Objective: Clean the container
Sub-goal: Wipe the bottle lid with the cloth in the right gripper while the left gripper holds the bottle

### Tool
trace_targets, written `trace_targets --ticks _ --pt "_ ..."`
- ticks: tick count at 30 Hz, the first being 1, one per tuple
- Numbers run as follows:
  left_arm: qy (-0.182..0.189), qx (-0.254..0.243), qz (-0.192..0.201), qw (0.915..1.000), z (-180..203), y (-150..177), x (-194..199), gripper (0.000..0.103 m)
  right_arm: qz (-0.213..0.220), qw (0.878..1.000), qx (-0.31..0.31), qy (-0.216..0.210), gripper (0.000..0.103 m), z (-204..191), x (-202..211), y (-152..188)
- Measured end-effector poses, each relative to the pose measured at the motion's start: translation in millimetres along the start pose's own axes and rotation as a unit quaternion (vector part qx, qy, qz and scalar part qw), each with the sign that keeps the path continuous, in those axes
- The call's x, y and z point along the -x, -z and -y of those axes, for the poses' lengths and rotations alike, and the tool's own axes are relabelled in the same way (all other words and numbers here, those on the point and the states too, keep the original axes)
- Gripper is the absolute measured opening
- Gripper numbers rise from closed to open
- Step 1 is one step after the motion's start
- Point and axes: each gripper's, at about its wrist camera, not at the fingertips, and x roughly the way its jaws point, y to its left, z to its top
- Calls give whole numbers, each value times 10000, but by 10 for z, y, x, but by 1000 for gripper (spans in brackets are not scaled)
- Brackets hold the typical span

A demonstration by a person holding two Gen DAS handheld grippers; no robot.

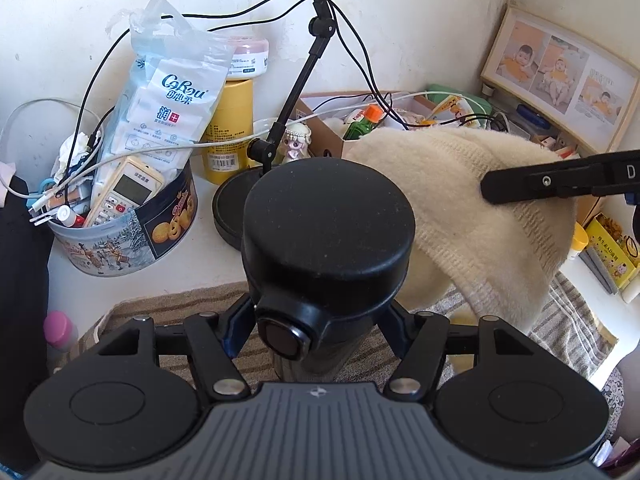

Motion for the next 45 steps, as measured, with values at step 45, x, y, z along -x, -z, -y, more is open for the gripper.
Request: trace_targets --ticks 45 --pt "603 -1129 515 9904 -78 -192 332 63 79 9660 -1967 -1678 15 262 -546 305"
